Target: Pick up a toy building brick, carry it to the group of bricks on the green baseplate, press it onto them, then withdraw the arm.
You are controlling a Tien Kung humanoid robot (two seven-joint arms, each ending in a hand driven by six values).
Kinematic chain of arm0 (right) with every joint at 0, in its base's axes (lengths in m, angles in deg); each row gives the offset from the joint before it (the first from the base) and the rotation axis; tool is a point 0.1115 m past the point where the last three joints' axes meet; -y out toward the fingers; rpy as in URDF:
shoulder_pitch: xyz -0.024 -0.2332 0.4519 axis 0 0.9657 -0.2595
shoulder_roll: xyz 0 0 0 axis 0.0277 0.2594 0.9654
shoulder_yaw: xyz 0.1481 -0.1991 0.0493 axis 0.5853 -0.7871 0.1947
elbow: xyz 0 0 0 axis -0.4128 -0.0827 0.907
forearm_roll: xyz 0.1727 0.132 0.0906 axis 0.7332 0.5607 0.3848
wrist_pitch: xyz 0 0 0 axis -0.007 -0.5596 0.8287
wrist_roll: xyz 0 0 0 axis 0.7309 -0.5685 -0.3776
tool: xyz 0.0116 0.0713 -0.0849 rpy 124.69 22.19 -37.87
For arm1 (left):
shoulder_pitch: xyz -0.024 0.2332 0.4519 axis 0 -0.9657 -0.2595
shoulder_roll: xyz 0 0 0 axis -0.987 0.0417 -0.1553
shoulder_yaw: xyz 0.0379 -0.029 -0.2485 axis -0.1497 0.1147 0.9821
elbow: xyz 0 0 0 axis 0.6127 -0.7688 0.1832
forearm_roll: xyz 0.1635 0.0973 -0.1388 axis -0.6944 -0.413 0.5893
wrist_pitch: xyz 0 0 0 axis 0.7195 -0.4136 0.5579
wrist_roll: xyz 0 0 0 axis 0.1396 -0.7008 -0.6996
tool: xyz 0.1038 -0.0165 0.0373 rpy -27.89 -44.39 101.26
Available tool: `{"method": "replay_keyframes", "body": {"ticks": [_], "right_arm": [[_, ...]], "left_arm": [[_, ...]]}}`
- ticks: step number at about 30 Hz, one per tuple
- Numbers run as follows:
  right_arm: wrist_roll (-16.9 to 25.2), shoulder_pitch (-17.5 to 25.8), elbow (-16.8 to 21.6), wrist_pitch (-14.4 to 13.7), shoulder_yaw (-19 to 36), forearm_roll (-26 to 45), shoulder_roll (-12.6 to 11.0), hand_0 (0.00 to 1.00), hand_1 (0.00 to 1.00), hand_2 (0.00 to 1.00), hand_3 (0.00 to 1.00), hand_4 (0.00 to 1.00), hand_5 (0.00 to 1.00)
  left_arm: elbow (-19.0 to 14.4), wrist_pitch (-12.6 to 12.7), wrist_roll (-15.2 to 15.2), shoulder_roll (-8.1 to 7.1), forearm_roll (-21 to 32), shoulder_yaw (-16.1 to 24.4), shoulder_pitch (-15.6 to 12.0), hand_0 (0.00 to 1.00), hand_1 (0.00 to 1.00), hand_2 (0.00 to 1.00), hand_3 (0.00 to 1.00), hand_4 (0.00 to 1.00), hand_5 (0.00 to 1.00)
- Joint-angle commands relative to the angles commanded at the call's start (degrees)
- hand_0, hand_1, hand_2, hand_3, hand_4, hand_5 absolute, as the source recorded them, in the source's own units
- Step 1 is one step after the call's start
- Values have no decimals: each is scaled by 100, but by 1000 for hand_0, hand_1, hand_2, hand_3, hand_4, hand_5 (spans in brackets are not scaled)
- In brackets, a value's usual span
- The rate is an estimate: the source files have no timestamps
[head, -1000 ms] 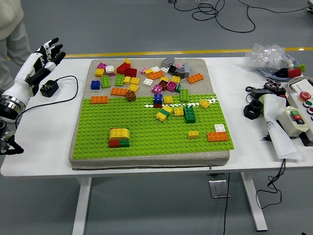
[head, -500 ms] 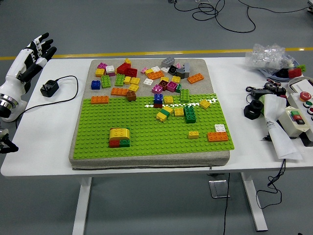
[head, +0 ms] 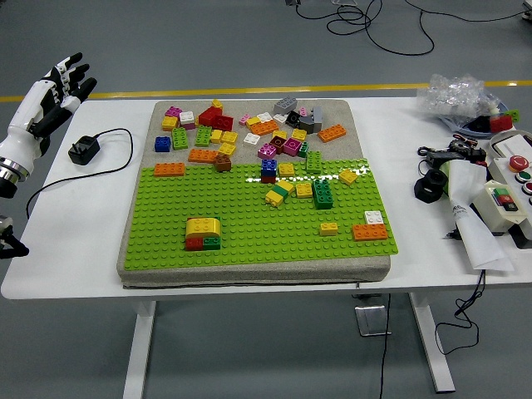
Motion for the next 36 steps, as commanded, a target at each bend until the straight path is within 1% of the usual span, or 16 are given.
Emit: {"method": "replay_keyframes", "body": {"ticks": [13,26,29,36], "right_arm": [[-13,0,0,16,-3,-53,6,796,712,753,705,900,550],[-68,27,0,-15,-54,-157,11,797,713,753,702,895,547],[-55,18,0,-52,-30,-122,5,797,713,753,702,895,547],[-64,31,0,-21,13,-96,0,797,713,754,702,894,545]], "left_arm": [[43,3,-9,6,-15,45,57,998,963,946,981,878,788],[34,-11,-26,50,-57,101,5,998,960,942,976,862,794],[52,-16,-30,55,-58,112,38,998,960,942,976,862,794],[122,-34,-38,71,-76,77,137,998,959,942,974,858,794]]}}
